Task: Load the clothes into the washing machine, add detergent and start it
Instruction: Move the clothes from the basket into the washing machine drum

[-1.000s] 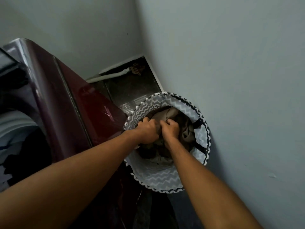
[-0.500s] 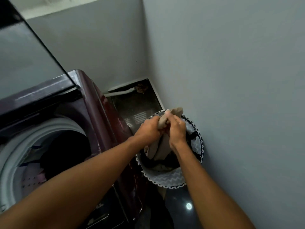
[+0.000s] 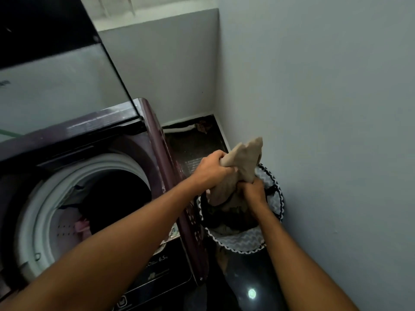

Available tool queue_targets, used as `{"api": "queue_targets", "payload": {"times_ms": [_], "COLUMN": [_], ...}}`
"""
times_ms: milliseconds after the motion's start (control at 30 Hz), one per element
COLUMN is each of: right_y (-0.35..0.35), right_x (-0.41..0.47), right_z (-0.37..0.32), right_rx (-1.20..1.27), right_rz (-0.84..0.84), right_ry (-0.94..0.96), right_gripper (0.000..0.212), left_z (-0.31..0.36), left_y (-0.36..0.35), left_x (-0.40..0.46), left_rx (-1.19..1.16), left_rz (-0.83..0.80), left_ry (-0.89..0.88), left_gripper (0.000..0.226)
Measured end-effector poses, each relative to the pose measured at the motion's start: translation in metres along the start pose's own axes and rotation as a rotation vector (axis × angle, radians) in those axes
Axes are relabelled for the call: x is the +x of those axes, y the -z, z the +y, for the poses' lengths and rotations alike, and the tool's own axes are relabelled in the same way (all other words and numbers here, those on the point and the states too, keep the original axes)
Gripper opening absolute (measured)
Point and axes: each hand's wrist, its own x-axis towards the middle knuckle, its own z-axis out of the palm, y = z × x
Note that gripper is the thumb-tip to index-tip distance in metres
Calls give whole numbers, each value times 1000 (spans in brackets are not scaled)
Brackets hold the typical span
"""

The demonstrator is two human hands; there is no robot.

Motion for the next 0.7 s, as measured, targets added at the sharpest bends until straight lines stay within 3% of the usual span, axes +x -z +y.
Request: {"api": "queue_targets", "payload": {"times_ms": [100, 200, 333, 400, 467, 700], "right_y": [-5, -8, -28, -40, -58, -123], "right_x": [-14, -37, -68, -83, -98, -159], "right_z": [-33, -79, -137, -157, -172, -230], "right_rx": [21, 57, 80, 78, 81, 256], "right_rz": [119, 92, -82, -236, -390, -716], "right_ry": [114, 233, 210, 146, 134, 157], "right_gripper": [11, 7, 12, 8, 18, 22], "left_z": [8, 12, 0, -10, -24, -42], "left_y": [16, 41, 80, 97, 113, 187], "left_x": [-11, -21, -39, -49, -60, -109], "left_rx": [-156, -218, -182, -175, -202, -524], "left_rz": [90, 193, 259, 223, 183, 209], "left_ry": [-34, -94, -121, -77, -53, -91], "left_gripper": [41, 56, 48, 39, 34, 17]}}
